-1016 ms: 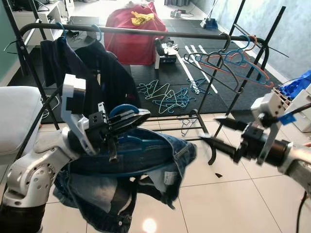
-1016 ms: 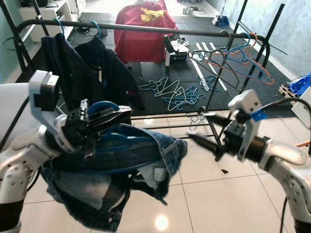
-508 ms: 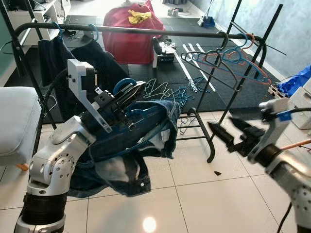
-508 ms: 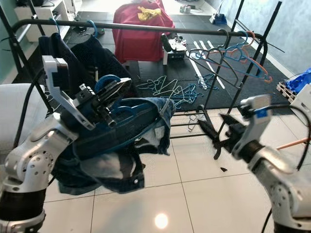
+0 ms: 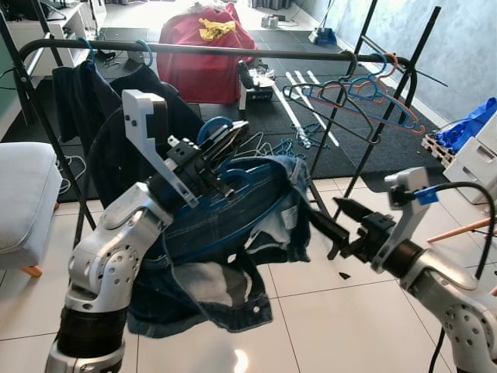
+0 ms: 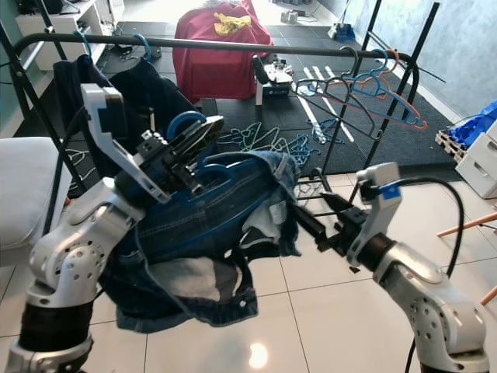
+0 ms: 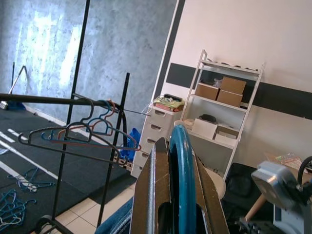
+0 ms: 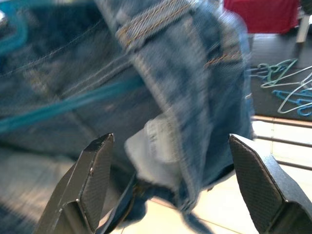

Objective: Hang hanger

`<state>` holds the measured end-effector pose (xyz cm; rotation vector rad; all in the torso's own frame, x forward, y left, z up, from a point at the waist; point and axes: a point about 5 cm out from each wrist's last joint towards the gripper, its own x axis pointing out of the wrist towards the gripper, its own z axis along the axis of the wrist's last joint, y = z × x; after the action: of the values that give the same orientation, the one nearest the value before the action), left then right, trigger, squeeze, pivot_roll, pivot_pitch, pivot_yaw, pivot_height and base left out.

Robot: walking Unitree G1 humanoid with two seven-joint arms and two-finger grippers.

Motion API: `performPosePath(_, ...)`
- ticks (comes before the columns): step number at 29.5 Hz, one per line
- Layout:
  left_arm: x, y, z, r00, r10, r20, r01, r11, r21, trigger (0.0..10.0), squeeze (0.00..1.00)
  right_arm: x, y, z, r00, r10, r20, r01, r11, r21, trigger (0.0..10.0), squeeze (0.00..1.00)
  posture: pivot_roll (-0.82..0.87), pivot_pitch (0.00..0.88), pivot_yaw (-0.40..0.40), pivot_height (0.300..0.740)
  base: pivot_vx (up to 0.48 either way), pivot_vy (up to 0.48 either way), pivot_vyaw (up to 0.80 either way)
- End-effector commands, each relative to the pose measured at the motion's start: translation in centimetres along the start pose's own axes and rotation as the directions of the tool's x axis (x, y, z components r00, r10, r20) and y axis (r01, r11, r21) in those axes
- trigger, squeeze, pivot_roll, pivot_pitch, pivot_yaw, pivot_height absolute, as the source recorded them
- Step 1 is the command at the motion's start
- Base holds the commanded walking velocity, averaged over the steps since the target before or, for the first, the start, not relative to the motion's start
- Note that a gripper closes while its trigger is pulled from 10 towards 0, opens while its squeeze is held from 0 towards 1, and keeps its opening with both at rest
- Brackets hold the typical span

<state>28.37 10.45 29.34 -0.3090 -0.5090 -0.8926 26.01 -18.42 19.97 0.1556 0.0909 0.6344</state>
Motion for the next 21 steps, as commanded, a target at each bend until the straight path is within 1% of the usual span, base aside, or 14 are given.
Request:
performPosePath(1,0.5,-0.9,1.0,0.998,-0.042,0.054,0.041,0.999,0.022,10.0,0.00,-0.1,0.2,0.0,1.000,0.010,-0.008,-0.010,1.000,0.000,10.0,0.00,-0.07,0.094,-0.064,0.740,0.000,0.000,0.00)
performPosePath(3,0.9,-1.5,1.0,0.996,-0.066,0.065,0.066,0.998,0.007,10.0,0.00,0.5,0.3,-0.5,0.999,-0.023,-0.049,0.023,1.000,-0.014,10.0,0.00,-0.07,0.090,-0.064,0.740,0.000,0.000,0.00)
performPosePath(5,0.9,-2.1,1.1,0.993,-0.095,0.072,0.095,0.995,-0.007,10.0,0.00,0.9,-0.3,-0.9,0.994,-0.079,-0.077,0.076,0.996,-0.043,10.0,0.00,-0.06,0.090,-0.065,0.740,0.000,0.000,0.00)
performPosePath(6,0.9,-2.4,1.2,0.991,-0.109,0.080,0.111,0.994,-0.018,10.0,0.00,1.0,-0.5,-0.9,0.991,-0.106,-0.077,0.103,0.993,-0.052,10.0,0.00,-0.06,0.089,-0.067,0.740,0.000,0.000,0.00)
performPosePath(10,0.8,-2.8,1.4,0.987,-0.132,0.091,0.136,0.990,-0.041,10.0,0.00,1.3,-0.9,-0.9,0.988,-0.140,-0.071,0.136,0.989,-0.063,10.0,0.00,-0.06,0.091,-0.066,0.740,0.000,0.000,0.00)
performPosePath(11,0.8,-2.8,1.4,0.987,-0.132,0.091,0.136,0.990,-0.041,10.0,0.00,1.3,-0.9,-0.9,0.988,-0.140,-0.071,0.136,0.989,-0.063,10.0,0.00,-0.06,0.091,-0.066,0.740,0.000,0.000,0.00)
performPosePath(14,0.7,-3.2,1.6,0.982,-0.155,0.107,0.164,0.983,-0.077,10.0,0.00,1.5,-1.3,-0.8,0.984,-0.165,-0.061,0.161,0.984,-0.070,10.0,0.00,-0.06,0.091,-0.066,0.740,0.000,0.000,0.00)
performPosePath(18,0.7,-3.4,1.6,0.980,-0.166,0.110,0.176,0.980,-0.090,10.0,0.00,1.6,-1.4,-0.7,0.983,-0.172,-0.057,0.168,0.983,-0.073,10.0,0.00,-0.06,0.091,-0.066,0.740,0.000,0.000,0.00)
performPosePath(19,0.7,-3.5,1.6,0.980,-0.168,0.109,0.179,0.980,-0.093,10.0,0.00,1.6,-1.4,-0.7,0.983,-0.174,-0.050,0.170,0.983,-0.074,4.1,0.00,-0.06,0.097,-0.066,0.740,0.000,0.000,0.00)
performPosePath(20,0.7,-3.5,1.6,0.980,-0.168,0.109,0.179,0.980,-0.093,10.0,0.00,1.6,-1.4,-0.7,0.983,-0.174,-0.050,0.170,0.983,-0.074,4.1,0.00,-0.06,0.097,-0.066,0.740,0.000,0.000,0.00)
performPosePath(21,0.6,-3.5,1.6,0.980,-0.170,0.108,0.180,0.979,-0.095,10.0,0.00,1.6,-1.3,-0.6,0.984,-0.175,-0.041,0.171,0.982,-0.073,0.0,0.00,-0.06,0.097,-0.066,0.740,0.000,0.000,0.00)
